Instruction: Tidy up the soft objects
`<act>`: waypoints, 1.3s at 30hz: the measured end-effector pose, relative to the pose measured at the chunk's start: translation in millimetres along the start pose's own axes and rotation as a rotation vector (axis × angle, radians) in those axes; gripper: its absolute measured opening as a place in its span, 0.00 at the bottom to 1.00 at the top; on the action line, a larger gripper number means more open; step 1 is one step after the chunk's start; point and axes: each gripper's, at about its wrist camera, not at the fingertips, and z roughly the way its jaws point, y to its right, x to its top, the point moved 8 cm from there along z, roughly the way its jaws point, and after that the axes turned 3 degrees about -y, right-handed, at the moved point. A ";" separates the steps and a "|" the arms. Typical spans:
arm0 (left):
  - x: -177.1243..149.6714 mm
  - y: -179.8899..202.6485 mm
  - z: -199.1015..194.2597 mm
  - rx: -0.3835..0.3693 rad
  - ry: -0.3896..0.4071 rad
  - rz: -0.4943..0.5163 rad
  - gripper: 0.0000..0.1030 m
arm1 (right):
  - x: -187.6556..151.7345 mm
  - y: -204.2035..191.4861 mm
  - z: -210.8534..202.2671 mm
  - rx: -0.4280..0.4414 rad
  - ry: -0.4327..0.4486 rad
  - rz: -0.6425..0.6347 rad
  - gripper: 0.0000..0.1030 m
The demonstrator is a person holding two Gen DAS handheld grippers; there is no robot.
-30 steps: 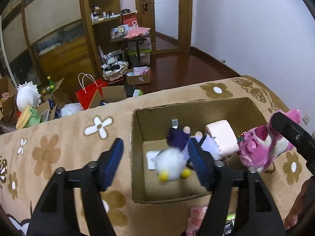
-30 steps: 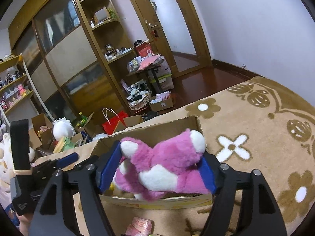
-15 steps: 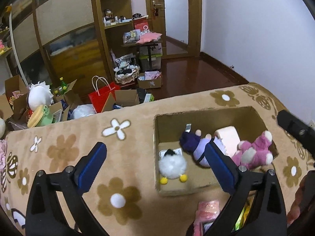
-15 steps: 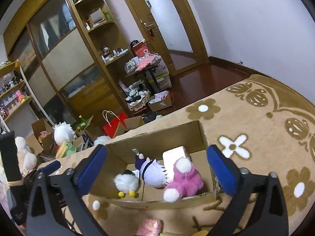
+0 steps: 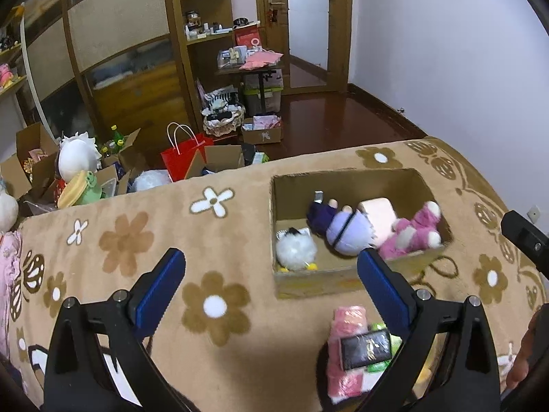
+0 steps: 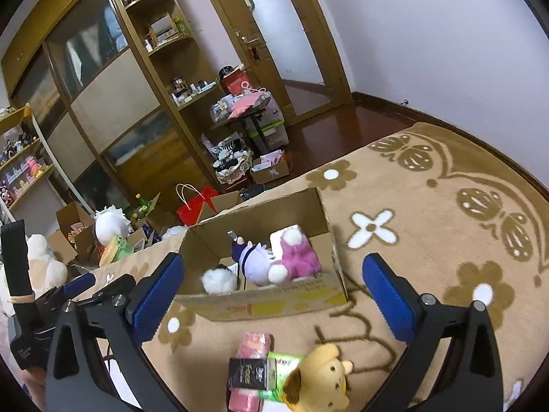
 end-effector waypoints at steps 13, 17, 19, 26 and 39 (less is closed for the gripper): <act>-37.2 15.3 -16.8 0.017 -0.003 0.030 0.97 | -42.0 16.6 -17.8 -0.031 -0.035 0.039 1.00; -47.6 21.4 -13.1 -0.002 -0.006 0.031 0.97 | -58.2 19.0 -9.9 -0.018 -0.074 0.052 1.00; -51.0 23.2 -9.4 0.000 -0.014 0.028 0.97 | -64.6 21.6 -5.5 -0.020 -0.088 0.062 1.00; -67.0 34.1 11.3 -0.029 -0.055 0.036 0.97 | -87.4 40.2 17.5 -0.031 -0.139 0.113 1.00; -90.9 57.1 41.8 -0.096 -0.119 0.075 0.97 | -118.7 65.9 50.3 -0.032 -0.220 0.184 0.99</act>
